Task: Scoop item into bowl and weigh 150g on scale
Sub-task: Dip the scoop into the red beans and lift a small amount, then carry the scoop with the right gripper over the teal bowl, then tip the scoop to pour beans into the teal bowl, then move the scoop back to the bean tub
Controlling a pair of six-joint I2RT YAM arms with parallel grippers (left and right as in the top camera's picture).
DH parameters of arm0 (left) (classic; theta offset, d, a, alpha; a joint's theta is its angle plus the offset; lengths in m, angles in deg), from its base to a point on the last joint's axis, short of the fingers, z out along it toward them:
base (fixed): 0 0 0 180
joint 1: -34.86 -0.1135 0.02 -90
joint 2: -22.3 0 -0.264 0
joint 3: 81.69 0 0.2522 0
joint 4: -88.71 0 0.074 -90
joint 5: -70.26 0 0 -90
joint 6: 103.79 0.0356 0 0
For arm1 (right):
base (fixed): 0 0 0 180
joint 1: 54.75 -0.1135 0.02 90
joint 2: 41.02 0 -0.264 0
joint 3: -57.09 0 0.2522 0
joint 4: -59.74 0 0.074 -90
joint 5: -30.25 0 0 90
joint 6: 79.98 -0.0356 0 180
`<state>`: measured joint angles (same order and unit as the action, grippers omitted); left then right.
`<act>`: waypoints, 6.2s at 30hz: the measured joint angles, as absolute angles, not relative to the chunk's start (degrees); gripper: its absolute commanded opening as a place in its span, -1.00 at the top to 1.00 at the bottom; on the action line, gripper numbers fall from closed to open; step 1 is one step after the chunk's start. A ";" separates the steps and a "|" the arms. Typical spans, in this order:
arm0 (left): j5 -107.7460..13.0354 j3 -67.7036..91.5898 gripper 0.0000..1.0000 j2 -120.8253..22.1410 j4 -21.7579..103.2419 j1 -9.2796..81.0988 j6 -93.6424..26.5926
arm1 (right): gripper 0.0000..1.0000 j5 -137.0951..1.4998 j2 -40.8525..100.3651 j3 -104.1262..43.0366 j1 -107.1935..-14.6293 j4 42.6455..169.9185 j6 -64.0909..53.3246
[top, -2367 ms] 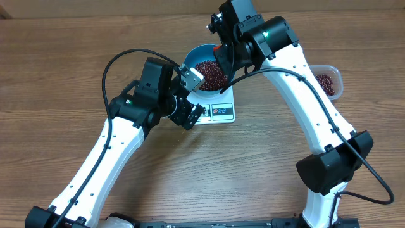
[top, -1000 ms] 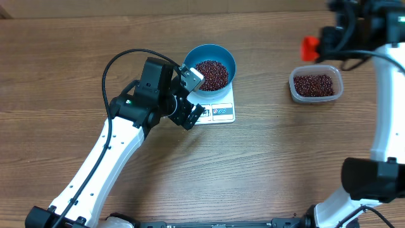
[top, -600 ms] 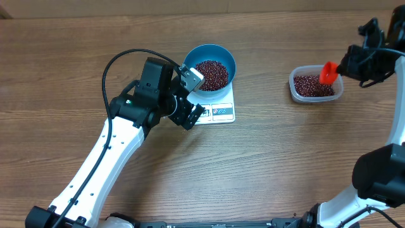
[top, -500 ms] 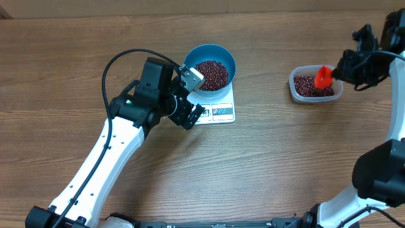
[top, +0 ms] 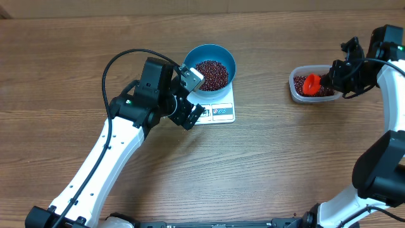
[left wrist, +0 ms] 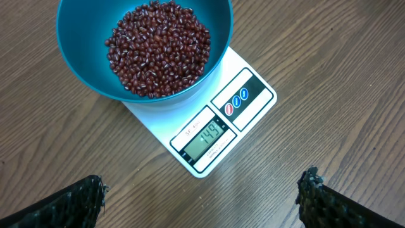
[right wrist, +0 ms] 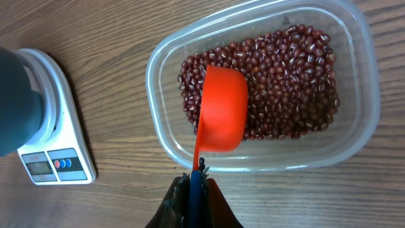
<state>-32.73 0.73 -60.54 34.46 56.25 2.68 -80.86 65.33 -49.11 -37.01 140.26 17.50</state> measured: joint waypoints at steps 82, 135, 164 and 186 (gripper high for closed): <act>-32.73 0.73 -0.99 -60.54 34.46 56.23 2.68 | 0.92 -104.99 66.42 -60.19 -32.88 148.08 20.41; -32.73 0.73 -0.99 -60.54 34.46 56.23 2.68 | 0.92 -56.07 65.96 -68.15 -82.08 137.33 23.82; -32.73 0.73 -0.99 -60.54 34.46 56.23 2.68 | 0.92 -68.60 53.98 -68.85 -63.55 142.77 16.82; -32.73 0.73 -0.99 -60.54 34.44 56.23 2.68 | 0.92 -76.49 57.94 -56.17 -41.23 144.48 17.57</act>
